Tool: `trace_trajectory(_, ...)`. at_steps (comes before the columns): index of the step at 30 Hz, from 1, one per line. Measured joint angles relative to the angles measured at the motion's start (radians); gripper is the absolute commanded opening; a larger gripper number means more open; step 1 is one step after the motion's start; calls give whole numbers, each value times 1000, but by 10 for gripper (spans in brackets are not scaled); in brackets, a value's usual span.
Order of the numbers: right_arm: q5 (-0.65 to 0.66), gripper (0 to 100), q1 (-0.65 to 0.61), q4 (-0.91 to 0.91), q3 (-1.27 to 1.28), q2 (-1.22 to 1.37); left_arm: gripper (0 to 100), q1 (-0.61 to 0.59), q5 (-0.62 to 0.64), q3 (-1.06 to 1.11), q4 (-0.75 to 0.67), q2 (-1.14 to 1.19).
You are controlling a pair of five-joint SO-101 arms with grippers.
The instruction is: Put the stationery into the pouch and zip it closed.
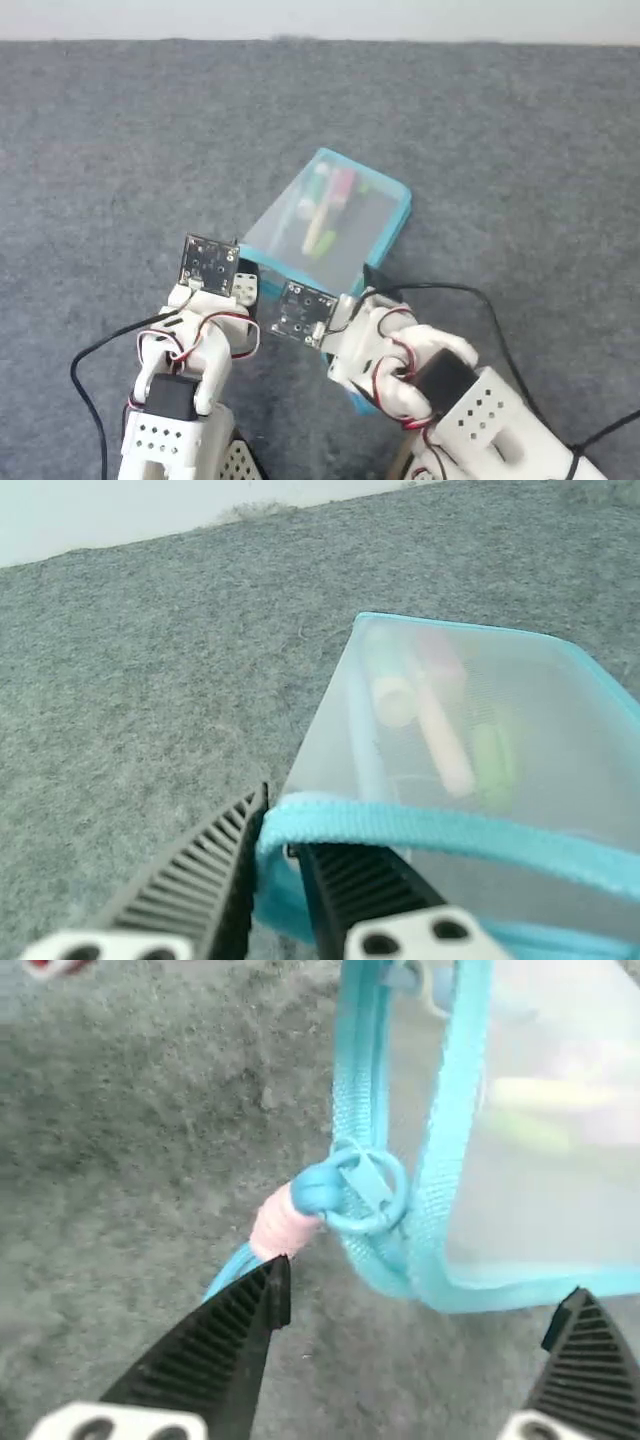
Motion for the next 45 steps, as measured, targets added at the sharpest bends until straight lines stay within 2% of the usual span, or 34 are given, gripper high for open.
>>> trace_trajectory(9, 35, 366, 21, -109, 5, 66, 12, 0, 0, 0, 0, 0)
trace_trajectory(13, 34, 289, 71, -155, -18, 158, 12, 0, 0, 0, 0, 0)
trace_trajectory(19, 35, 209, 78, -236, -49, 288, 12, 0, 0, 0, 0, 0)
trace_trajectory(23, 35, 98, 83, -255, -63, 296, 12, -3, 0, 0, 0, 0)
trace_trajectory(27, -23, 3, 104, -255, -123, 298, 12, -6, 0, 0, 0, 0)
trace_trajectory(32, -54, 7, 146, -255, -173, 307, 18, -9, 0, -3, 0, 0)
trace_trajectory(37, -61, 7, 232, -269, -186, 354, 181, -8, 0, -15, 6, 0)
trace_trajectory(39, -64, 7, 262, -290, -206, 410, 209, -6, 0, -55, 52, 0)
trace_trajectory(45, -97, 7, 333, -324, -315, 614, 209, -5, -29, -170, 196, -2)
